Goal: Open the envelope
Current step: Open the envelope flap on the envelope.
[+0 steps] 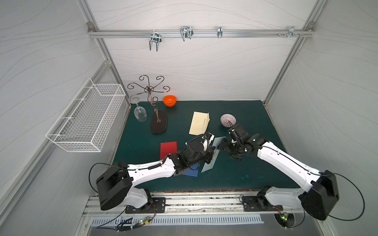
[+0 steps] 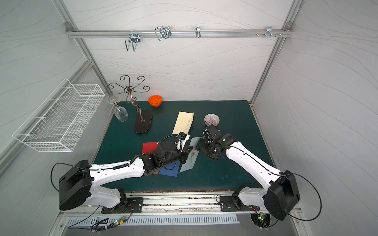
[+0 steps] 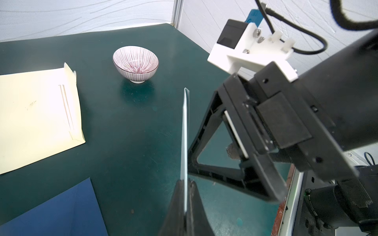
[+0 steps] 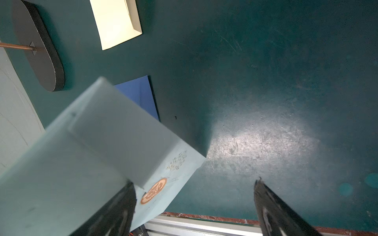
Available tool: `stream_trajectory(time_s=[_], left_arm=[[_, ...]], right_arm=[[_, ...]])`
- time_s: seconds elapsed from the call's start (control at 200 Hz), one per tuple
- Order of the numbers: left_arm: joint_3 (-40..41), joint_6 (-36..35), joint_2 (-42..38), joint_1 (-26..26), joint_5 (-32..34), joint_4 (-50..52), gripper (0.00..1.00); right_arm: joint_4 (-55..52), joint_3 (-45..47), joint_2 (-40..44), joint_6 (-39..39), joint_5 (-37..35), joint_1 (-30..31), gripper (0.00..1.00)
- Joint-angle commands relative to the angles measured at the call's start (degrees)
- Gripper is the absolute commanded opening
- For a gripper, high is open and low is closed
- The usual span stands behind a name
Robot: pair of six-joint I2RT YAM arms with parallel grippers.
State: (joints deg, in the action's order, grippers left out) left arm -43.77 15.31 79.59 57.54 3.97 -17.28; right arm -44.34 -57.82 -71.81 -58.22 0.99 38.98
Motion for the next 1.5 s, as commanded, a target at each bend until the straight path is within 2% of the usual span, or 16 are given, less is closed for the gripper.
stream_trajectory(time_s=[0.0, 0.87, 1.491], left_arm=[[-0.88, 0.42, -0.75, 0.29, -0.93, -2.92, 0.00], [-0.52, 0.75, -1.37, 0.29, 0.60, -2.55, 0.00], [-1.03, 0.62, -0.80, 0.29, 0.08, -2.57, 0.00]], right_arm=[[-1.78, 0.08, -0.45, 0.05, -0.99, -0.06, 0.91], [-5.47, 0.16, 0.44, 0.28, -4.59, -0.13, 0.91], [-3.46, 0.08, 1.26, 1.50, -3.24, -0.24, 0.91]])
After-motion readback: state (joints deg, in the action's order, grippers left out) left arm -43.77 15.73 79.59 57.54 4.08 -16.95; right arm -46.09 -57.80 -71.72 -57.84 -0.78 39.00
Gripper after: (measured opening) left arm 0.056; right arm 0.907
